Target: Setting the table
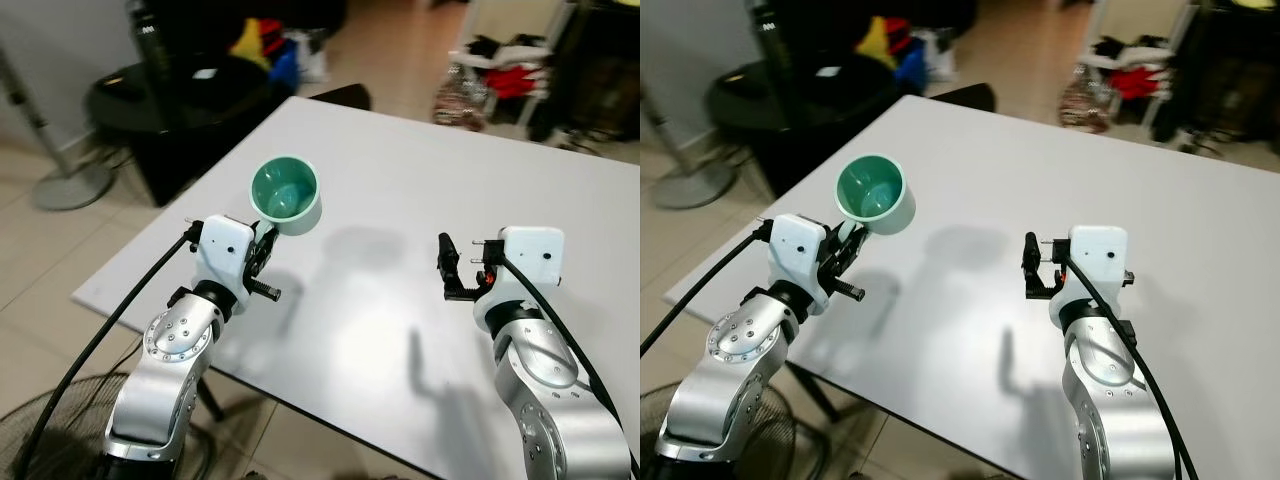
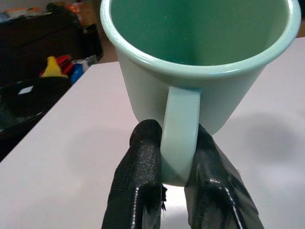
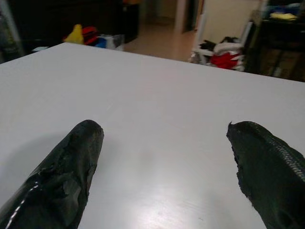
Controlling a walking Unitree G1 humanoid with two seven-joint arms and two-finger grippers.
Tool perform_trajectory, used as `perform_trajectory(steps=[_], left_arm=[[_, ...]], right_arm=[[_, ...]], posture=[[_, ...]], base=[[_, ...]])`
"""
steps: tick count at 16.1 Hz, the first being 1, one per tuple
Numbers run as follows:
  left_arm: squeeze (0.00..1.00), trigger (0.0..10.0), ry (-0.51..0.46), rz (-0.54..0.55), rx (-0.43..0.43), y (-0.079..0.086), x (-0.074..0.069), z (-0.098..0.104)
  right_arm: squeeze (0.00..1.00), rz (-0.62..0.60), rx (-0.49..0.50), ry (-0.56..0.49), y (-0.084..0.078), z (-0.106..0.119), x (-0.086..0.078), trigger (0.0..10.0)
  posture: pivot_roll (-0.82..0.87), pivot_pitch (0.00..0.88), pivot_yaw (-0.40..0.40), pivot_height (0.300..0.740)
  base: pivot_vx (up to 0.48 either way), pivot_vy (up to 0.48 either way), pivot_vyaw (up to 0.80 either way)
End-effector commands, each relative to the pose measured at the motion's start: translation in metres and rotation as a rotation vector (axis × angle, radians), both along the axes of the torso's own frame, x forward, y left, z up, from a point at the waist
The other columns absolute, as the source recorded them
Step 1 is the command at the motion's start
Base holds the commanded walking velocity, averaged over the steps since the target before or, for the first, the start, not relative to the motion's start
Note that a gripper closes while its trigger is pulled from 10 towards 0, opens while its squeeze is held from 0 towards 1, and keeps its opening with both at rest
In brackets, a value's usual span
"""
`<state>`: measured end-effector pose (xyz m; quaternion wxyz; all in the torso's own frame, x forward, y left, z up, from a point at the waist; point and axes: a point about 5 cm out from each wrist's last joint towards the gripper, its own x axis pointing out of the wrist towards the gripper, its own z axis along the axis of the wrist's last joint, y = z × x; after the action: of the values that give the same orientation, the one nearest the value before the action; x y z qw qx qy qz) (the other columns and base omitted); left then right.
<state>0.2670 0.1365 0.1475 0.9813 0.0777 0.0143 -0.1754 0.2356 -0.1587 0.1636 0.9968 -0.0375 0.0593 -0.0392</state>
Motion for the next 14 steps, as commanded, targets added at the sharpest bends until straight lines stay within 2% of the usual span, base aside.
perform_trajectory(steps=[1,5,6,8,9,14], left_arm=[[0.00,10.0,-0.018,-0.002,0.001,-0.0007,0.0039,0.0041],[0.00,10.0,-0.011,-0.007,0.005,-0.0024,0.0078,0.0030],[0.00,10.0,-0.027,-0.007,0.030,-0.0025,0.0093,0.0043],[0.00,10.0,-0.022,-0.008,0.067,-0.0026,0.0108,0.0027],[0.00,10.0,-0.016,-0.005,0.058,-0.0022,0.0111,0.0017],[0.00,10.0,-0.009,0.003,0.048,0.0005,0.0119,0.0007]], right_arm=[[0.00,-0.001,-0.003,0.013,0.0001,-0.0015,0.0002,10.0],[0.00,-0.008,-0.002,0.013,0.0003,-0.0013,0.0004,10.0],[0.00,-0.008,0.001,0.014,0.0005,-0.0014,0.0004,10.0],[0.00,-0.007,0.005,0.015,0.0008,-0.0014,0.0005,10.0],[0.00,-0.008,0.006,0.016,0.0009,-0.0015,0.0005,10.0],[0.00,-0.011,0.008,0.020,0.0011,-0.0019,0.0008,10.0]], posture=[[-0.01,0.000,0.046,0.740],[-0.01,0.000,0.055,0.740],[-0.02,0.000,0.059,0.740],[-0.02,0.000,0.062,0.740],[-0.02,0.000,0.063,0.740],[-0.02,0.000,0.068,0.740]], base=[[0.000,0.000,-0.80],[0.000,0.338,-0.80],[0.000,0.000,-0.49],[0.000,-0.480,0.00],[0.000,-0.480,0.00],[0.000,0.000,0.00]])
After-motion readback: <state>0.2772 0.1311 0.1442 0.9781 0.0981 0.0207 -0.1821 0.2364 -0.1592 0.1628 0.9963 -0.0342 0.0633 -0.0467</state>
